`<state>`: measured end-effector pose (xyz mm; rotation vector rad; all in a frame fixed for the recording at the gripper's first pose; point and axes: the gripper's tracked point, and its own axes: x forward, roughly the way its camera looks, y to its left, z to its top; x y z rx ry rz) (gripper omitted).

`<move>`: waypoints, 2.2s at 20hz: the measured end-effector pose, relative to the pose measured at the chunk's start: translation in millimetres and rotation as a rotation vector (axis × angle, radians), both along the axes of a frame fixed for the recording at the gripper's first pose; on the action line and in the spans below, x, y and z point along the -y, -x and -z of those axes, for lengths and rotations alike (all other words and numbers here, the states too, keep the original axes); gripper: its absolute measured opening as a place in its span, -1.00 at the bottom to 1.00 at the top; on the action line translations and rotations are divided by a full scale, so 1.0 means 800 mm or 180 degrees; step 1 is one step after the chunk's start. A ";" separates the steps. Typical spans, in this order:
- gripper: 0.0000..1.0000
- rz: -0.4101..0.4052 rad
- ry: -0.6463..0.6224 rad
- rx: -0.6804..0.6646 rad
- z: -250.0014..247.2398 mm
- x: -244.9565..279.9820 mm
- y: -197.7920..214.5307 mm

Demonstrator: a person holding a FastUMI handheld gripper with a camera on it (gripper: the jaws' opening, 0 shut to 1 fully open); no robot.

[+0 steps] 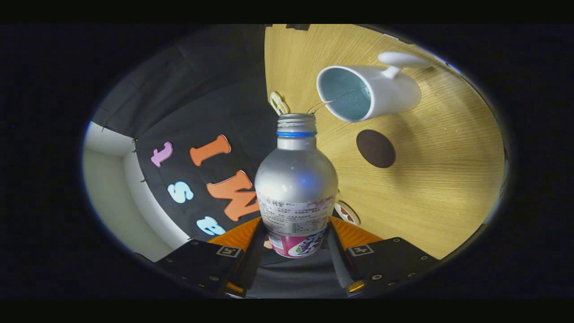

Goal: Take the bottle from table, then pour the juice into the cup, finally place the bottle on the coaster

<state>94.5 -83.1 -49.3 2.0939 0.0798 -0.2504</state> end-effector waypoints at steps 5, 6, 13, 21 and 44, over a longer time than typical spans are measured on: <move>0.42 0.0033 -0.0075 -0.0031 -0.001 0.001 0.001; 0.42 0.0046 -0.0094 -0.0031 -0.001 0.004 0.003; 0.42 0.0116 -0.0177 -0.0032 -0.011 0.016 -0.014; 0.42 0.0227 -0.0304 -0.0011 -0.010 0.027 -0.006; 0.42 -0.0068 0.0735 -0.0386 0.026 0.016 -0.016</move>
